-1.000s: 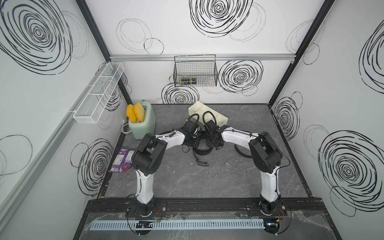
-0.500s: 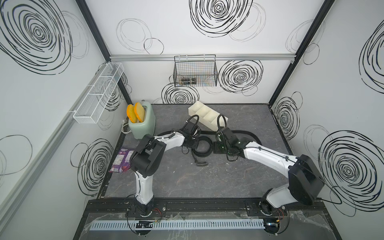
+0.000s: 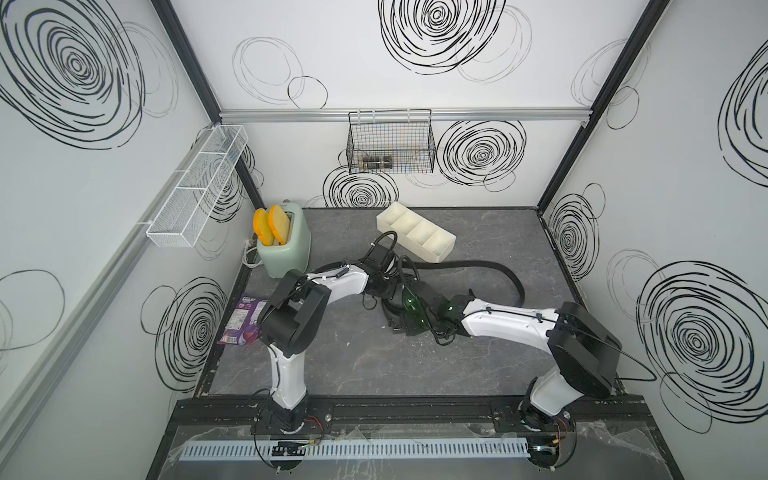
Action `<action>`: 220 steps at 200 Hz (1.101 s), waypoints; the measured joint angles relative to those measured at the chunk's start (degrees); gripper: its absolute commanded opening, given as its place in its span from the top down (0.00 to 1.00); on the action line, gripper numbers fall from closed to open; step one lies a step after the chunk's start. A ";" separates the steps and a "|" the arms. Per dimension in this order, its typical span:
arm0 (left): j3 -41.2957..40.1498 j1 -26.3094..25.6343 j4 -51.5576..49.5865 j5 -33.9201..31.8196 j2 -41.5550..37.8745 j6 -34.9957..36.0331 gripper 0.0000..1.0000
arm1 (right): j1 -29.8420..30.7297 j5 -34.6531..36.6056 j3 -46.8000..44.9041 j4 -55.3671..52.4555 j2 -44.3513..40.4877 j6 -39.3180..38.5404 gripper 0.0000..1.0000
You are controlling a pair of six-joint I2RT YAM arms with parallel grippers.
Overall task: Place the belts into the storage roll
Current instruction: Roll the belt at the center of the board.
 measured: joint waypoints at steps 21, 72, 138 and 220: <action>0.00 0.02 0.00 0.04 0.00 0.02 0.91 | 0.98 2.21 -0.46 0.39 -0.94 -4.11 0.33; -0.04 0.02 0.00 -0.13 -0.04 -0.48 0.95 | -5.51 1.57 -4.74 0.81 -3.41 16.52 0.22; -2.49 0.42 -0.17 -0.66 -2.01 -4.83 1.00 | -6.58 1.18 -6.19 8.68 -10.05 50.18 0.07; -4.59 0.66 -0.17 -0.02 -3.63 -9.11 1.00 | 2.36 2.93 -6.88 13.79 -3.85 69.59 0.29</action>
